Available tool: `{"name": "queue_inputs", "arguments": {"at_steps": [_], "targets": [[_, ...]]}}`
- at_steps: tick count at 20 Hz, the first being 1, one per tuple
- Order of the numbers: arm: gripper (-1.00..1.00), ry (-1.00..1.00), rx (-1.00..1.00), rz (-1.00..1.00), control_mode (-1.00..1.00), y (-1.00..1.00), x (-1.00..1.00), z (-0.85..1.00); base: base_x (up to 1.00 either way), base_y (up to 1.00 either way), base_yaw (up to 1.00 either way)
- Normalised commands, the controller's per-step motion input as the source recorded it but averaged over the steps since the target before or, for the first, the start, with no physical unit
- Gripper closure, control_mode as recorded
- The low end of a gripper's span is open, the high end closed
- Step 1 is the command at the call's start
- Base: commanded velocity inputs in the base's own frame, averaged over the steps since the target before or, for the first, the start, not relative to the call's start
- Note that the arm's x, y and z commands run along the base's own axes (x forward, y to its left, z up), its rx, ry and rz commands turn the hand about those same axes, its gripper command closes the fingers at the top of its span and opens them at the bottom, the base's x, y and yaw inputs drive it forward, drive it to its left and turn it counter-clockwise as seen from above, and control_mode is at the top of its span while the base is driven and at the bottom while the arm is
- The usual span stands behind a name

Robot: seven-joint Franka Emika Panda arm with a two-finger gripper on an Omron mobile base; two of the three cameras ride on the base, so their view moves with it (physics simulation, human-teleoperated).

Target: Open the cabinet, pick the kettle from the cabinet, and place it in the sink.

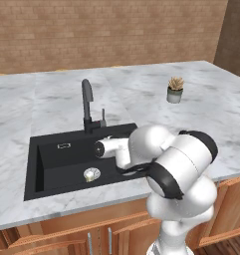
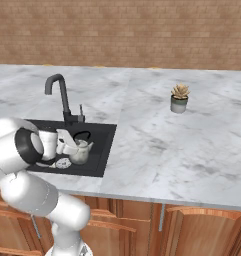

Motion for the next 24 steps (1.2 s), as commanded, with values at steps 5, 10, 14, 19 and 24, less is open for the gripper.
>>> {"name": "queue_inputs", "arguments": {"at_steps": [5, 10, 14, 19, 24], "targets": [[1.0, 0.0, 0.0, -0.04, -1.0, 0.01, 0.06, -0.13, 0.0, 0.0, 0.0], [1.0, 0.0, 0.0, -0.04, -1.0, 0.01, 0.01, -0.18, 0.0, 0.0, 0.0], [1.0, 0.0, 0.0, -0.04, -1.0, 0.02, 0.0, -0.25, 0.0, 0.0, 0.0], [1.0, 0.0, 0.0, -0.04, -1.0, 0.01, 0.0, -0.25, 0.0, 0.0, 0.0], [1.0, -0.01, 0.02, -0.02, -1.0, 0.0, 0.0, -0.24, 0.0, 0.0, 0.0]]}}
